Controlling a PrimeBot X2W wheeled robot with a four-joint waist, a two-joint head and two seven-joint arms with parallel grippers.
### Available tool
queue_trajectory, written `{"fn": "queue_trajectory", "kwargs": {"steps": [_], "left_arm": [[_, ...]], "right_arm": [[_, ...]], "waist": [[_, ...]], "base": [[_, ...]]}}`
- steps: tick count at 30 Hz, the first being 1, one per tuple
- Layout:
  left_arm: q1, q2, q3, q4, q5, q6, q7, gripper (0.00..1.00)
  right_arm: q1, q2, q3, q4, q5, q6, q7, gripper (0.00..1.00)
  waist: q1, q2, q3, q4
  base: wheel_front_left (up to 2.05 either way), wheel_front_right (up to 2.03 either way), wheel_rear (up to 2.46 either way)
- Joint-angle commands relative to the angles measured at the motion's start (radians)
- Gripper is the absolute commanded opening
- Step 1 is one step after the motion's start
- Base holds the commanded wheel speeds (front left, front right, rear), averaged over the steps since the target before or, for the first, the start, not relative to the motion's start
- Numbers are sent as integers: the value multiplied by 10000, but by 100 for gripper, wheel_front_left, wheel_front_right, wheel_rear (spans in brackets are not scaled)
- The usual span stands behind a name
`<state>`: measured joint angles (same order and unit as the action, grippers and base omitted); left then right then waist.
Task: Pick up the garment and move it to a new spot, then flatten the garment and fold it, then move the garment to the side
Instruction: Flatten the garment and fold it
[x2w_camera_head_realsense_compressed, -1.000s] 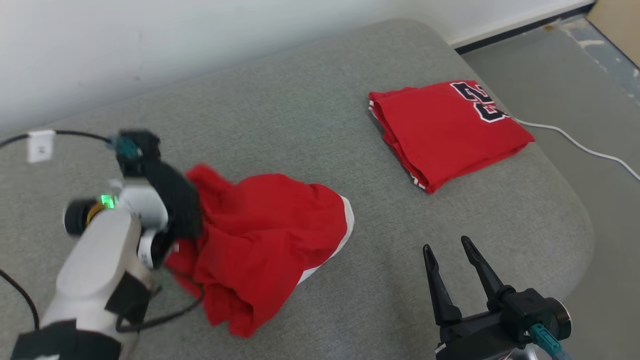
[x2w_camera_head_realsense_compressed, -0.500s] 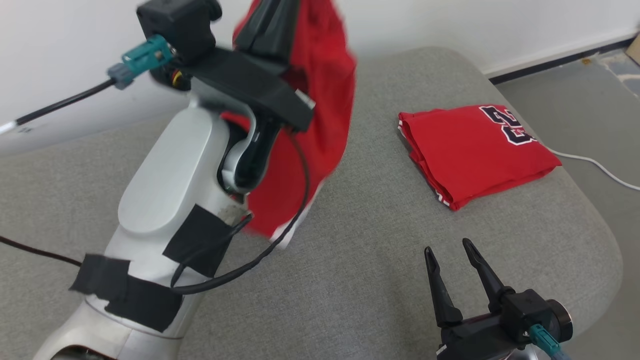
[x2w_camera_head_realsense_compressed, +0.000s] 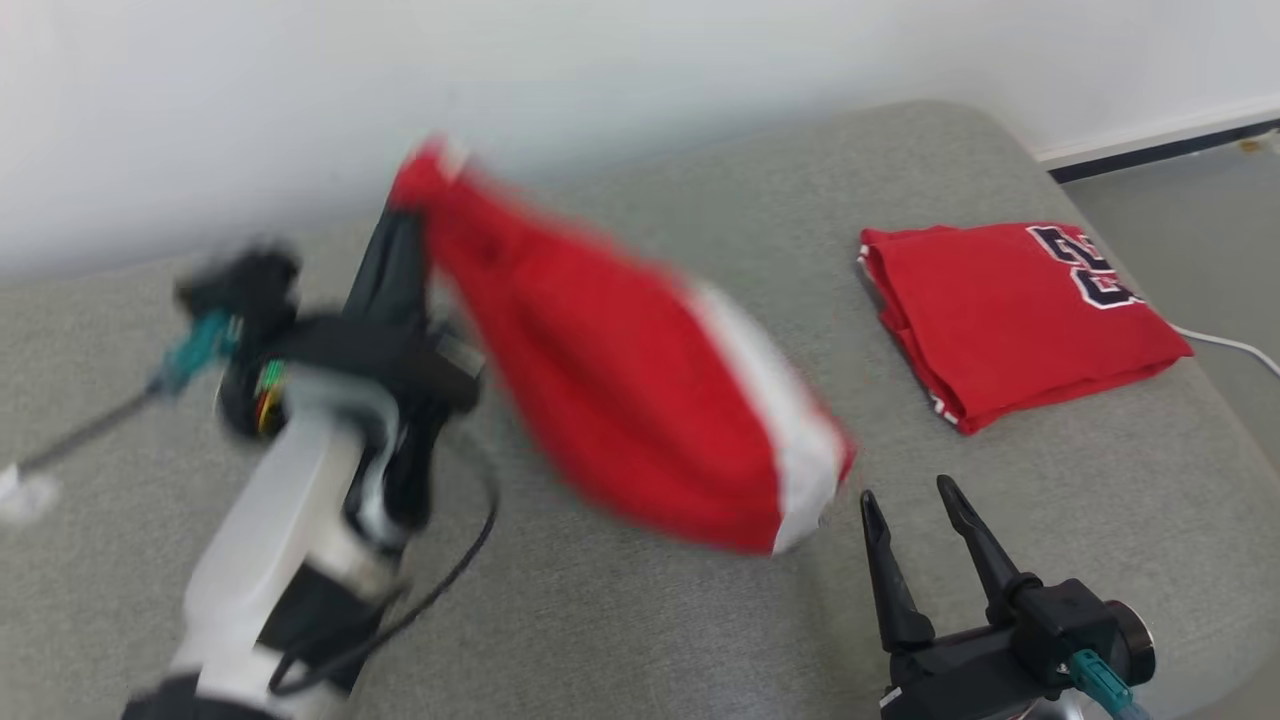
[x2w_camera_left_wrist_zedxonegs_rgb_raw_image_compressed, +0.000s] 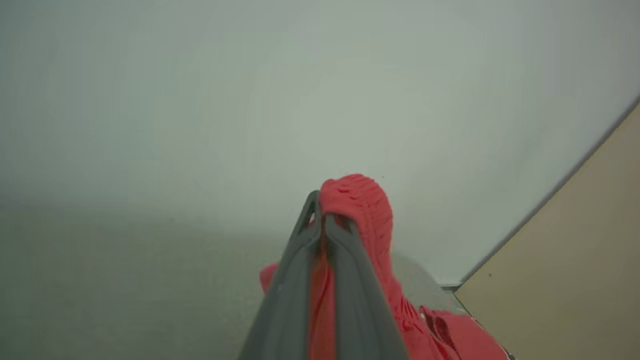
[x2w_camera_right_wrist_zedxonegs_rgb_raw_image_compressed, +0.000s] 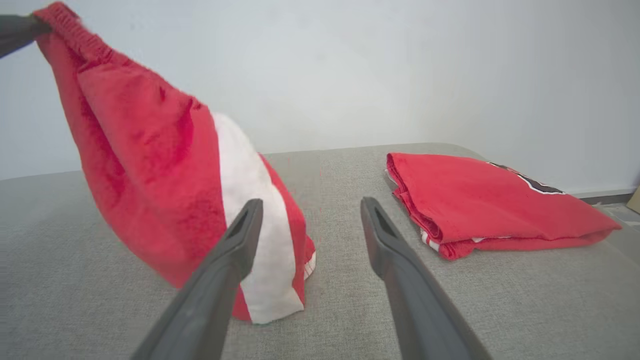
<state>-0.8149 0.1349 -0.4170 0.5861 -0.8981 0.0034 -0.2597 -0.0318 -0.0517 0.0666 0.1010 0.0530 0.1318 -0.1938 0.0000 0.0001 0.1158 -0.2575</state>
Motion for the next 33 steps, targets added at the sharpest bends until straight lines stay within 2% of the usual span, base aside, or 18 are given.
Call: {"fn": "queue_trajectory", "kwargs": {"steps": [1,6,7,8,13,16,19,21,26,28,29,33], "left_arm": [[613,178,247,234,136,89,-63,0],[2179,435,1447,945,673,223,-66,0],[2372,446,1627,990,889,180,-59,29],[2550,440,1798,1078,978,168,-60,100],[2956,464,2039,1997,1172,290,86,100],[3076,694,1901,2567,1055,487,1201,100],[3067,1083,1647,2525,1039,381,2446,100],[3089,1475,1529,2170,1240,610,2927,100],[3163,2186,1047,461,1852,1645,4334,100],[3013,2191,693,-556,1982,1772,5130,100],[3013,2191,693,-556,1982,1772,5130,100],[2467,1933,-218,-1922,2010,1724,7123,100]], "right_arm": [[-22,26,13,-35,62,-27,-39,100],[-153,29,8,-49,-20,-27,-77,100],[-174,27,24,-36,-27,-27,-74,100],[-189,27,64,-16,-22,-27,-69,100],[-167,24,122,65,-5,-27,-44,100],[-63,26,114,95,-23,-27,-20,100],[80,26,64,76,-43,-27,-17,100],[195,24,15,41,-62,-27,-6,100],[344,26,-29,-42,-88,-27,54,100],[386,24,-23,-71,-77,-27,74,100],[386,24,-23,-71,-77,-27,74,100],[318,26,105,-89,-67,-27,106,100]], "waist": [[0,-1,224,250],[0,-1,365,583],[0,-1,361,632],[0,-1,348,667],[0,-1,148,771],[0,-1,-10,798],[0,-1,-132,829],[0,-1,-225,868],[0,-1,-401,880],[0,-1,-422,862],[0,-1,-422,862],[0,-1,-365,676]], "base": [[0,0,0],[0,0,0],[0,0,0],[0,0,0],[0,0,0],[0,0,0],[0,0,0],[0,0,0],[0,0,0],[0,0,0],[0,0,0],[0,0,0]]}}
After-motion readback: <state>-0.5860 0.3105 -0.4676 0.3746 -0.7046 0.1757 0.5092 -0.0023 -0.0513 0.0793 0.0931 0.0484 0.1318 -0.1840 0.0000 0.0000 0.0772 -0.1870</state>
